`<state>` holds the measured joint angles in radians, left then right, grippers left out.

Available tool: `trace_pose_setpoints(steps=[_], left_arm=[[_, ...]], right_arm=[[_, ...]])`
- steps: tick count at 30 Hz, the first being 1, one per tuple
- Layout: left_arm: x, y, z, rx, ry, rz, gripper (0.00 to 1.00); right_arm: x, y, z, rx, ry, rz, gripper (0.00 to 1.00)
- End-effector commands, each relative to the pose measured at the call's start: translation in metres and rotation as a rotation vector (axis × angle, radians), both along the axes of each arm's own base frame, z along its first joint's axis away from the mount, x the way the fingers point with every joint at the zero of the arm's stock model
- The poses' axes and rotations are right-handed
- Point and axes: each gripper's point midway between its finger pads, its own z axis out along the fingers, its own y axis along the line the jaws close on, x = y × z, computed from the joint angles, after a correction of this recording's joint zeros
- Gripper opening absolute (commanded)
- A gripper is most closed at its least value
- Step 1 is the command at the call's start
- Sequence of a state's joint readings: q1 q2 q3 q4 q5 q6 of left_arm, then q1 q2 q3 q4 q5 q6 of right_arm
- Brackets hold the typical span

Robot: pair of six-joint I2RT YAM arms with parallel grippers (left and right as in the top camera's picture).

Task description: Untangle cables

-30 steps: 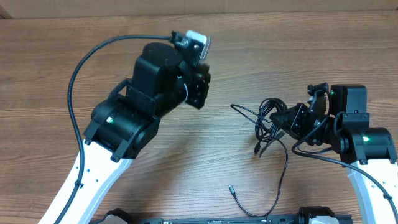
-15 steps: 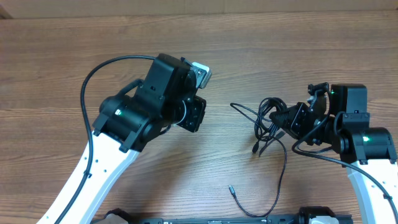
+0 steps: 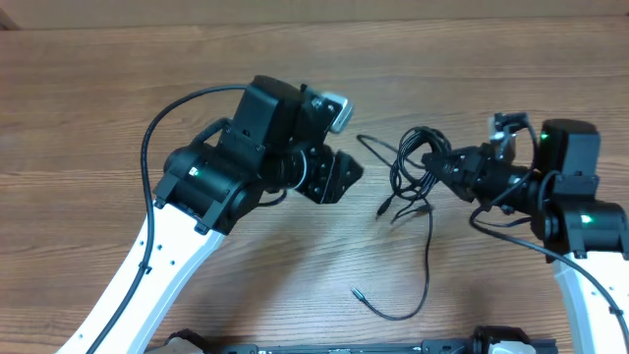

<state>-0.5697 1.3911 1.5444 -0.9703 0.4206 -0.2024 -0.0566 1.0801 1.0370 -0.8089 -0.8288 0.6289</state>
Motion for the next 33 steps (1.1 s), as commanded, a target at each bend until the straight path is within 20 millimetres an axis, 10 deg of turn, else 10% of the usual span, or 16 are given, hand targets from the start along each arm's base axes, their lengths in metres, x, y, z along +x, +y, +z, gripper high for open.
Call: trace_pose_setpoints(steps=[1, 15, 33], left_arm=[[-0.008, -0.018, 0.023, -0.102, -0.068, -0.118, 0.57], [-0.015, -0.058, 0.062, -0.135, -0.474, -0.398, 0.72], [0.004, -0.062, 0.073, -0.161, -0.477, -0.264, 0.77]], right_arm=[[-0.008, 0.001, 0.034, 0.151, -0.055, 0.059, 0.04], [-0.017, -0.008, 0.083, 0.385, -0.113, 0.154, 0.04], [-0.023, -0.004, 0.116, 0.444, -0.171, 0.257, 0.04]])
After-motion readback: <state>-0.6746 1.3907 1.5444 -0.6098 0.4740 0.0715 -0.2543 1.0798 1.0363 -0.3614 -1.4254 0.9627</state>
